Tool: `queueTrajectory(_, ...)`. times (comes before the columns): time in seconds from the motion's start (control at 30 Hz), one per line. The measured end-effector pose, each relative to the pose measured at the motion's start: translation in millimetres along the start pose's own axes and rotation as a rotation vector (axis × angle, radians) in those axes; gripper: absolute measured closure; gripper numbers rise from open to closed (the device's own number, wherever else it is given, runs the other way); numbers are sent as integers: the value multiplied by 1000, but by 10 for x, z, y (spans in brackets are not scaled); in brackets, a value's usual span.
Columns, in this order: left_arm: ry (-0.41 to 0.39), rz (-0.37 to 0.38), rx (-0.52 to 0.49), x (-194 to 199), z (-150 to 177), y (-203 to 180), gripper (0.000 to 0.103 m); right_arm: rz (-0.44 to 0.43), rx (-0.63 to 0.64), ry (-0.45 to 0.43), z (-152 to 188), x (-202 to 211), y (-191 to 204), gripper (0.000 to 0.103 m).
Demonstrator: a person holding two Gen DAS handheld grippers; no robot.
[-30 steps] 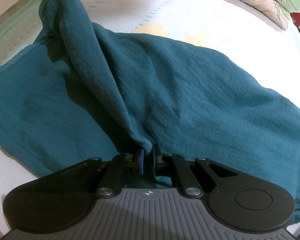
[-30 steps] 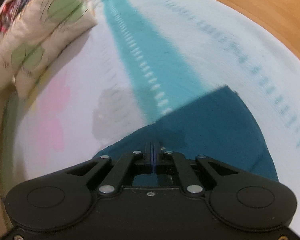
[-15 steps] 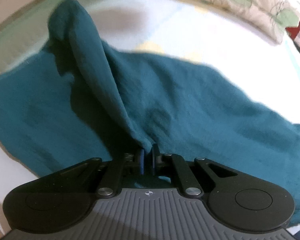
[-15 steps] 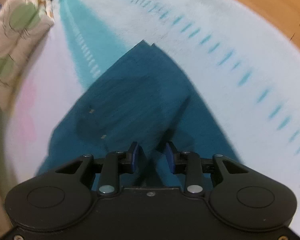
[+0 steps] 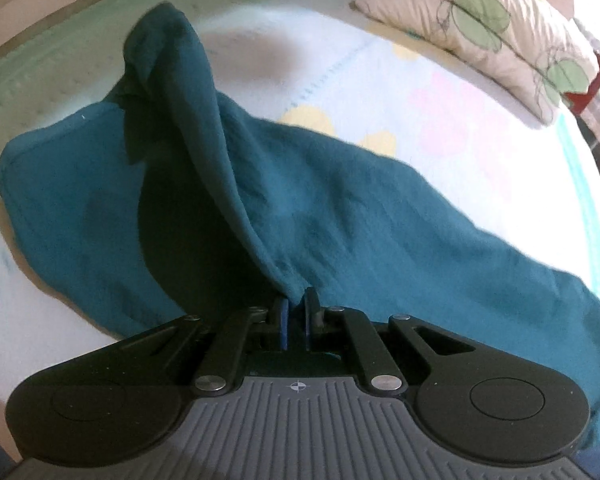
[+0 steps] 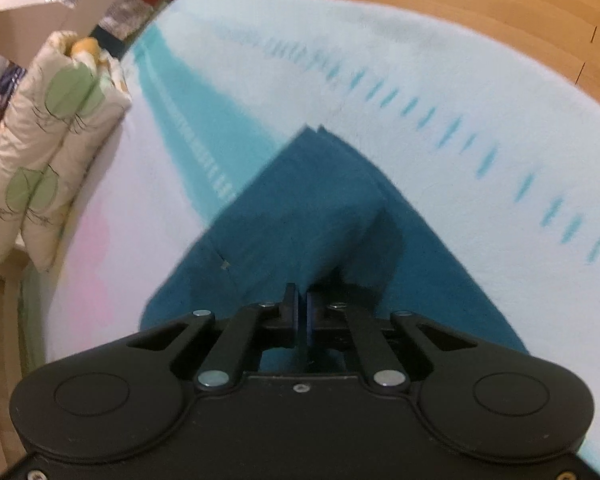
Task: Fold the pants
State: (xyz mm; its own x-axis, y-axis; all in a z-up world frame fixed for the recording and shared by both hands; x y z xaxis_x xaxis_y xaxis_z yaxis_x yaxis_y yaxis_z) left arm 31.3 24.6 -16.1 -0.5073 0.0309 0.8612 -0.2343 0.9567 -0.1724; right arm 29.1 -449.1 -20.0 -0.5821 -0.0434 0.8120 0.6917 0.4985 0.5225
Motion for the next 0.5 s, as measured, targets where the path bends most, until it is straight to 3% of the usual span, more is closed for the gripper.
queueTrajectory(0.1,31,-5,-9,-111,5,-35,96,37,4,-15,-65,96,153,95)
queueTrajectory(0.23,61,-30,-40,-269,21,-84,96,49,98,-12,-214,-79,627,95)
queueTrajectory(0.33,82,-42,-51,-370,34,-97,96,-34,206,66,-296,-511,1083,82)
queueTrajectory(0.37,90,-46,-50,-397,35,-92,96,-68,222,95,-301,-650,1196,83)
queueTrajectory(0.5,107,-34,-23,-449,2,-55,96,-31,261,128,-263,-772,1310,81)
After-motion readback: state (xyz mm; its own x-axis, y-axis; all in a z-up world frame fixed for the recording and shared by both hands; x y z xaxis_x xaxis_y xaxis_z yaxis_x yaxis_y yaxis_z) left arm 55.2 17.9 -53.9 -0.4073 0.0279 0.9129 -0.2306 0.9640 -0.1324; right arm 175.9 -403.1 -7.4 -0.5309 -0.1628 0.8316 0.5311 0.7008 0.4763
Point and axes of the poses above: each gripper's, at about its wrist camera, not at the fingertips, and x roughly against the way its jaws point, y to its left, z to its underside, the point moved 4 cm from there along -x, roughly the way its jaws point, and after that the axes turned 1 degree about x, right-handed, at the moved point
